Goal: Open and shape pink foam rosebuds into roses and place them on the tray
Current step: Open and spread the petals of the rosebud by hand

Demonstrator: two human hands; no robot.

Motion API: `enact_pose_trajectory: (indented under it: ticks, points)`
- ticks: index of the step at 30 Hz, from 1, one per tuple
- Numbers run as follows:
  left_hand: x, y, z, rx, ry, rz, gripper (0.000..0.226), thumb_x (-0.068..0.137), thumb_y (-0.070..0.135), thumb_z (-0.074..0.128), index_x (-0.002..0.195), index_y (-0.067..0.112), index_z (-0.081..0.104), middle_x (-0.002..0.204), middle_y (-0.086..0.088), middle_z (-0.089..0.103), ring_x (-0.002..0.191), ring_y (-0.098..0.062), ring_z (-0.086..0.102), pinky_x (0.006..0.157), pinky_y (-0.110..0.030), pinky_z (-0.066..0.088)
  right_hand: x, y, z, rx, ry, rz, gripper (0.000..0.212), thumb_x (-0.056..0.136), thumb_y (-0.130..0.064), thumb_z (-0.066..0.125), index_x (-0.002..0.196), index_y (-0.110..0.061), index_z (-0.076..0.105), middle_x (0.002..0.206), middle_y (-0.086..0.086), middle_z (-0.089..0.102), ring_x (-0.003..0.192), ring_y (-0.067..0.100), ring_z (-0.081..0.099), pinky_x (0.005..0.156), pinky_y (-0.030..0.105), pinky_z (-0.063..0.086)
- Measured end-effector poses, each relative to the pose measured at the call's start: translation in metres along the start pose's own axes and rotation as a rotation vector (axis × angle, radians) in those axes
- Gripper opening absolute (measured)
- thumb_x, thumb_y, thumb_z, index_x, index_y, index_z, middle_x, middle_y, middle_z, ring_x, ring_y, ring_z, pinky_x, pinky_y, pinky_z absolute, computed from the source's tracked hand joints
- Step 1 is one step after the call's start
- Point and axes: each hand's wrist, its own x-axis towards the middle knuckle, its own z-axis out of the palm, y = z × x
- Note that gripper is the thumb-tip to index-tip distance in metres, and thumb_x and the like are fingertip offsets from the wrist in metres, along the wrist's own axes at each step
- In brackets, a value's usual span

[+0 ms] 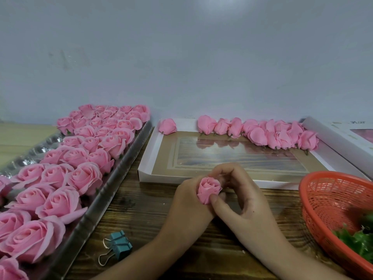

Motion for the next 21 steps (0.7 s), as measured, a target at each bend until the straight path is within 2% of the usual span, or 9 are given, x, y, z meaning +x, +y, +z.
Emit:
enact_pose_trajectory:
  ticks: [4, 8, 12, 15, 19, 21]
  points:
    - [0.001, -0.005, 0.001, 0.014, 0.068, 0.006, 0.028, 0.078, 0.005, 0.063, 0.07, 0.031, 0.062, 0.067, 0.017, 0.064, 0.069, -0.001, 0.061, 0.064, -0.021, 0.05, 0.0, 0.004, 0.0, -0.043, -0.007, 0.019, 0.026, 0.079, -0.037, 0.066, 0.103, -0.031, 0.06, 0.092, -0.011, 0.064, 0.091, 0.016, 0.062, 0.08, 0.024, 0.05]
    - [0.003, -0.004, 0.003, 0.092, 0.008, 0.052, 0.046, 0.08, -0.002, 0.063, 0.06, 0.04, 0.056, 0.064, 0.025, 0.06, 0.066, 0.005, 0.058, 0.065, -0.013, 0.041, 0.001, 0.006, 0.0, -0.046, -0.009, 0.014, 0.024, 0.077, -0.04, 0.071, 0.099, -0.031, 0.064, 0.093, -0.008, 0.065, 0.092, 0.019, 0.063, 0.08, 0.029, 0.051]
    - [-0.001, 0.0, 0.002, 0.078, 0.024, 0.055, 0.025, 0.078, 0.014, 0.066, 0.065, 0.033, 0.056, 0.065, 0.016, 0.06, 0.065, 0.002, 0.057, 0.06, -0.015, 0.043, 0.003, 0.006, -0.001, -0.04, -0.012, -0.024, 0.014, 0.082, -0.039, 0.068, 0.09, -0.028, 0.067, 0.087, -0.007, 0.063, 0.086, 0.018, 0.06, 0.075, 0.024, 0.047]
    - [-0.002, 0.006, 0.0, 0.016, 0.017, 0.049, 0.029, 0.077, 0.01, 0.07, 0.061, 0.03, 0.056, 0.06, 0.013, 0.059, 0.058, 0.003, 0.054, 0.055, -0.013, 0.042, 0.005, 0.006, -0.002, 0.025, -0.008, -0.01, 0.012, 0.083, -0.036, 0.067, 0.089, -0.026, 0.069, 0.086, -0.006, 0.063, 0.086, 0.017, 0.06, 0.076, 0.02, 0.045]
    - [-0.003, 0.013, -0.004, -0.054, -0.076, 0.038, 0.038, 0.077, 0.004, 0.069, 0.055, 0.032, 0.058, 0.048, 0.012, 0.058, 0.048, 0.003, 0.051, 0.049, -0.009, 0.037, 0.006, 0.006, -0.004, 0.078, -0.017, -0.016, 0.008, 0.083, -0.033, 0.066, 0.089, -0.028, 0.069, 0.086, -0.009, 0.063, 0.086, 0.014, 0.061, 0.078, 0.018, 0.044]
    - [-0.003, 0.012, -0.003, -0.052, -0.084, 0.053, 0.03, 0.077, 0.005, 0.07, 0.061, 0.028, 0.061, 0.057, 0.01, 0.061, 0.055, 0.002, 0.054, 0.053, -0.012, 0.041, 0.005, 0.006, -0.004, 0.068, -0.016, -0.018, 0.008, 0.084, -0.034, 0.066, 0.089, -0.028, 0.069, 0.087, -0.009, 0.064, 0.087, 0.015, 0.061, 0.078, 0.019, 0.045]
